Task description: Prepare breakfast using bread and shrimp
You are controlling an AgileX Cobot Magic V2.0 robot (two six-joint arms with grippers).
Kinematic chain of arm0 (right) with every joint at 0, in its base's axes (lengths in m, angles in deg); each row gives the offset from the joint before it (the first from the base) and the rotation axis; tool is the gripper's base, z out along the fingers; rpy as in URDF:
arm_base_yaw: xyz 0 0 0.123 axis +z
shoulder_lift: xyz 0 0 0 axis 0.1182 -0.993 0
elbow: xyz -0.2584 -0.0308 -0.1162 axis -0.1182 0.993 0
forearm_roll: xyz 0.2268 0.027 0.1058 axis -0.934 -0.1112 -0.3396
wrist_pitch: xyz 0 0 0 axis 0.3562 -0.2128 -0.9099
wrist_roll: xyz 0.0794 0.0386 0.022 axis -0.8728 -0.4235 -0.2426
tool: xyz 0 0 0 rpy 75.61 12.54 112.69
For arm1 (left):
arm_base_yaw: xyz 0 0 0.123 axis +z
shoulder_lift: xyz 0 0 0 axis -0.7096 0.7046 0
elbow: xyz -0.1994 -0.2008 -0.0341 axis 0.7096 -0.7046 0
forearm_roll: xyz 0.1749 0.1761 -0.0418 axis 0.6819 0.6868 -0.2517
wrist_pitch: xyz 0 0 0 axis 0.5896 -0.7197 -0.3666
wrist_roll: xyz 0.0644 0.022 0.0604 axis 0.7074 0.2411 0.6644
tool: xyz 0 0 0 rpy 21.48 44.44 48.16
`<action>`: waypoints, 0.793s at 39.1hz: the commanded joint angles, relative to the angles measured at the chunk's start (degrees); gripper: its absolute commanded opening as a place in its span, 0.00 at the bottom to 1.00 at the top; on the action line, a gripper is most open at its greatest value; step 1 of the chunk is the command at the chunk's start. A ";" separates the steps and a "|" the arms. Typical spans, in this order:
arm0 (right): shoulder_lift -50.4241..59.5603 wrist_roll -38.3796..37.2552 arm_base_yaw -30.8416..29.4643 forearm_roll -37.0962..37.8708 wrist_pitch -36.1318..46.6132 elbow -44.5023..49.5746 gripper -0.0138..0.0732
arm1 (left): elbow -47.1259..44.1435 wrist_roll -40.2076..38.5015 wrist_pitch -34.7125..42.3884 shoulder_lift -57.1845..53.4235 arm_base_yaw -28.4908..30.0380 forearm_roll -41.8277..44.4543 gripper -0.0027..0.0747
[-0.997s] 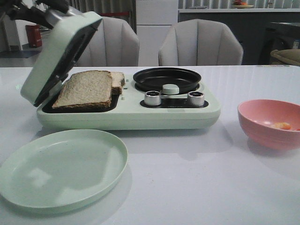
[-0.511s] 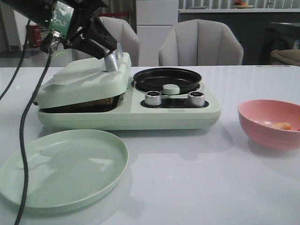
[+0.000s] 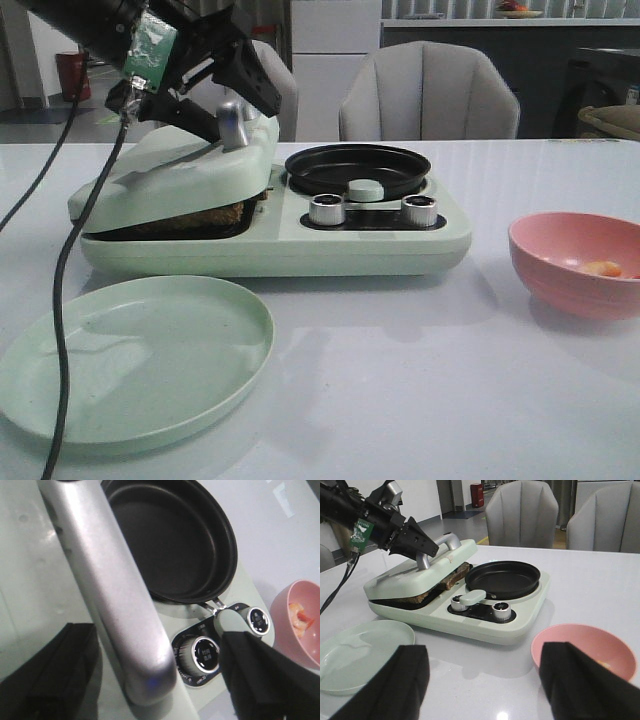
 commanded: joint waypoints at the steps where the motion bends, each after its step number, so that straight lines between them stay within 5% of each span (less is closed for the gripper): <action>1: -0.47 0.16 -0.19 0.27 4.86 -1.57 0.80 | 4.24 -2.32 -1.27 -4.19 -0.15 3.47 0.81; 13: -0.47 0.16 -0.19 0.27 4.86 -1.57 0.80 | 8.82 -21.90 -5.20 -13.11 -0.15 35.80 0.81; 22: -0.47 0.16 -0.19 0.27 4.86 -1.57 0.80 | 8.82 -28.82 -10.76 -21.48 -0.15 46.68 0.76; 31: -0.47 0.16 -0.19 0.27 4.86 -1.57 0.80 | 3.54 -29.17 -13.06 -32.61 -0.15 47.61 0.67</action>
